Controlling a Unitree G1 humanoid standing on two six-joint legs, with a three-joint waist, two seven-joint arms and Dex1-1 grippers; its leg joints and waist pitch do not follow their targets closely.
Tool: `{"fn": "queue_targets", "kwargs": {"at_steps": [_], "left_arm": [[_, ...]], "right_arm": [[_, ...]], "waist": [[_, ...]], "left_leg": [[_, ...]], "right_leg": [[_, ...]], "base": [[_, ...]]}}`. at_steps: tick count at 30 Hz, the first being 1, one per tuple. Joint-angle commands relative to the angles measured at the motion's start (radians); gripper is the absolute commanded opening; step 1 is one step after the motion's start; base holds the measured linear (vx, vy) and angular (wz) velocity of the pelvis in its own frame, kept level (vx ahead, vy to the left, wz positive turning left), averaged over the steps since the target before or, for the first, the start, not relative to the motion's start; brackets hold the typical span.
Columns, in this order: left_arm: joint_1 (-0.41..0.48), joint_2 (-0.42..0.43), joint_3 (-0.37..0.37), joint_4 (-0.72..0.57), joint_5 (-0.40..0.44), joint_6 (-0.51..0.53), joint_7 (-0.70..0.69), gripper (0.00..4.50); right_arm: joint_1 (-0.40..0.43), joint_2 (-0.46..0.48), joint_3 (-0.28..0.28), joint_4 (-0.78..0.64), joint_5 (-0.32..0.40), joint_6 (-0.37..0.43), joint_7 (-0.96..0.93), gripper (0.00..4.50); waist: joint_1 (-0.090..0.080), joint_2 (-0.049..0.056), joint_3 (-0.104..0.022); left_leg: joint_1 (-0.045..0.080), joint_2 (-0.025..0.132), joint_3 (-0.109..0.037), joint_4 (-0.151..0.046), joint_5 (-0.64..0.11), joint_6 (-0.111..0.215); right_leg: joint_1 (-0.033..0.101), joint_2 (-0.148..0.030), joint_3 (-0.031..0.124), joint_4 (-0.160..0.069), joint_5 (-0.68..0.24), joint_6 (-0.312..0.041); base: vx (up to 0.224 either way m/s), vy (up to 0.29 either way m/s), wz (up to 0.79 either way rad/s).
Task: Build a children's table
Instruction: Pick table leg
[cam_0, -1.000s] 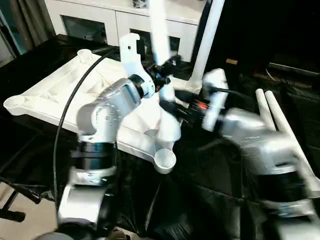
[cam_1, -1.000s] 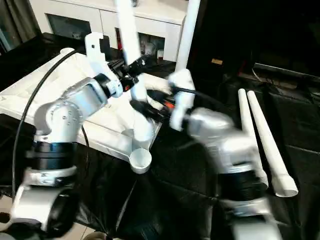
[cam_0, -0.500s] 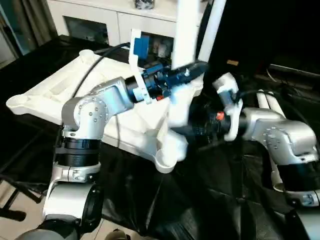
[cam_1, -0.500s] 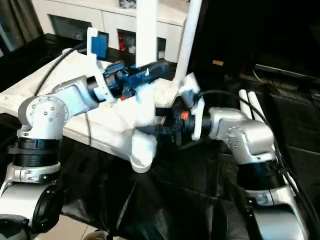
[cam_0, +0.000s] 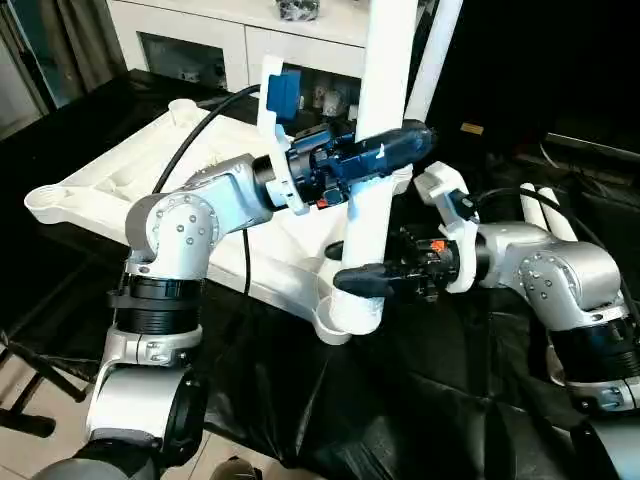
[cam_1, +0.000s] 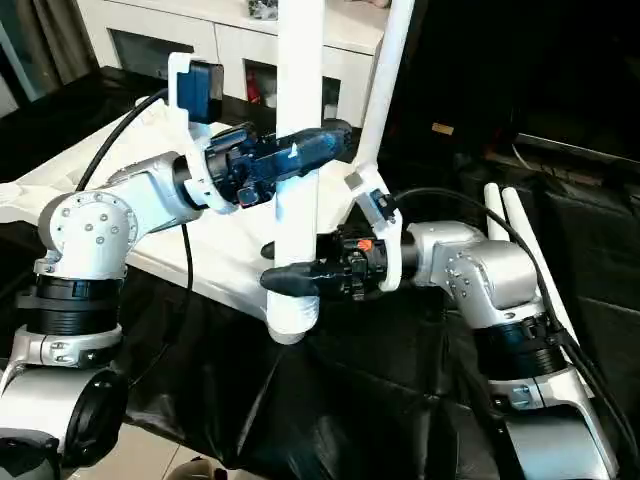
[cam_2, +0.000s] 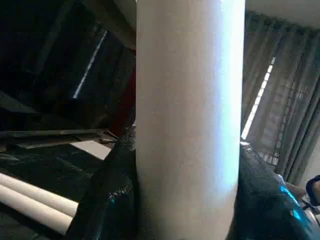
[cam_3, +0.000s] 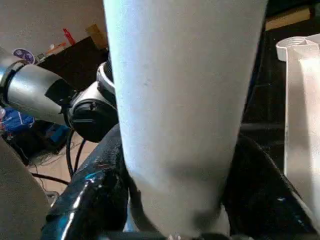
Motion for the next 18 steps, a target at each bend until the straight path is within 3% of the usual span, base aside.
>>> {"fn": "queue_targets", "kwargs": {"at_steps": [1,7,10,11,13,14,16,18], "left_arm": [[-0.002,-0.003,0.001,0.004,0.005,-0.006,0.014,2.41],[0.009,-0.017,-0.009,0.014,0.053,-0.059,0.065,2.89],[0.001,-0.026,-0.027,0.041,0.187,-0.134,0.243,2.98],[0.006,-0.020,-0.046,0.035,0.236,-0.158,0.283,2.98],[0.018,-0.021,-0.061,0.007,0.289,-0.155,0.366,2.98],[0.022,-0.035,-0.056,-0.007,0.304,-0.140,0.424,2.98],[0.028,-0.064,-0.046,-0.029,0.334,-0.109,0.534,2.98],[0.041,-0.082,-0.063,-0.054,0.374,-0.121,0.596,2.62]], "right_arm": [[0.016,-0.001,-0.021,-0.032,0.015,0.006,-0.027,2.25],[0.057,0.016,-0.063,-0.080,0.014,-0.009,-0.123,1.95],[0.069,0.063,-0.102,-0.096,-0.051,-0.047,-0.281,1.94],[0.070,0.079,-0.104,-0.098,-0.078,-0.062,-0.328,1.93],[0.072,0.106,-0.109,-0.104,-0.111,-0.074,-0.407,1.93],[0.077,0.119,-0.109,-0.110,-0.124,-0.082,-0.440,1.93],[0.088,0.136,-0.097,-0.128,-0.144,-0.089,-0.479,1.93],[0.100,0.153,-0.079,-0.155,-0.162,-0.090,-0.522,1.93]], "waist": [[-0.001,0.004,-0.077],[0.000,-0.003,-0.077],[-0.001,-0.004,-0.075],[0.000,0.000,-0.075],[-0.001,0.001,-0.076],[-0.002,-0.002,-0.077],[-0.001,0.002,-0.077],[0.000,0.002,-0.077]], "left_leg": [[0.011,0.022,-0.002,-0.059,-0.105,0.014],[0.010,0.021,-0.002,-0.060,-0.105,0.009],[0.010,0.022,-0.003,-0.062,-0.110,-0.004],[0.011,0.022,-0.005,-0.064,-0.112,-0.012],[0.012,0.023,-0.006,-0.065,-0.118,-0.026],[0.012,0.024,-0.006,-0.065,-0.116,-0.032],[0.010,0.025,-0.006,-0.064,-0.114,-0.031],[0.009,0.022,-0.005,-0.064,-0.105,-0.018]], "right_leg": [[0.062,-0.071,0.045,-0.066,-0.158,-0.194],[0.063,-0.071,0.045,-0.069,-0.161,-0.185],[0.060,-0.073,0.045,-0.071,-0.192,-0.162],[0.060,-0.073,0.045,-0.074,-0.210,-0.150],[0.058,-0.073,0.045,-0.073,-0.219,-0.134],[0.059,-0.074,0.045,-0.070,-0.205,-0.134],[0.060,-0.073,0.046,-0.066,-0.182,-0.143],[0.060,-0.072,0.046,-0.070,-0.164,-0.144]], "base": [[0.000,0.000,0.00],[0.000,0.000,0.00],[0.000,0.000,0.00],[0.000,0.000,0.00],[0.000,0.000,0.00],[0.000,0.000,0.00],[0.000,0.000,0.00],[0.000,0.000,0.00]]}}
